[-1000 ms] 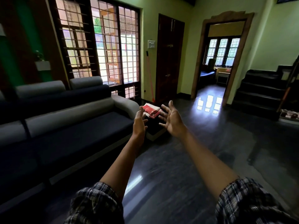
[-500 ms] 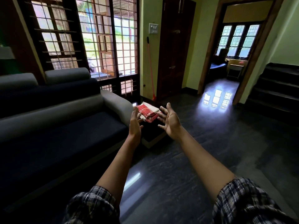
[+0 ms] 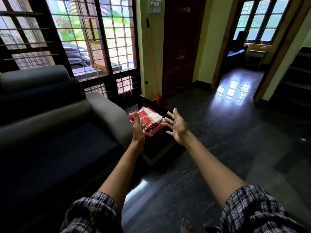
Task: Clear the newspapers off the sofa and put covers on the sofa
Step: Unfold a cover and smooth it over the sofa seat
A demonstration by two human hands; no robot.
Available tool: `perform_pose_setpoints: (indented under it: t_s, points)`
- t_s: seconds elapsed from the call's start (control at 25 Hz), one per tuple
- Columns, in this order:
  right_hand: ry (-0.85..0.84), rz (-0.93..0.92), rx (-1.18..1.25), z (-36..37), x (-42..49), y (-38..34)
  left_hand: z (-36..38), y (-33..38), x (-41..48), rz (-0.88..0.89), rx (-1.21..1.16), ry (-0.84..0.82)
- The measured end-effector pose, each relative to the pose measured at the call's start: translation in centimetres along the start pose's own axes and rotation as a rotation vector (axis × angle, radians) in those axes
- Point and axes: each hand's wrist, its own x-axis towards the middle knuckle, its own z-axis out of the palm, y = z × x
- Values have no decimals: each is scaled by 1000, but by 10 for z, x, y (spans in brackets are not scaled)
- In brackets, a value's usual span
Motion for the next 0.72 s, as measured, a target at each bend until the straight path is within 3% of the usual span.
perform_pose_setpoints:
  t_s: [0.36,0.72]
  points:
    - [-72,166,-13,-92,246,-29,90,-33,232,-70,-62,168]
    - [-131,294,-45,-113,461,4,77,-96,456,-76,-21,306]
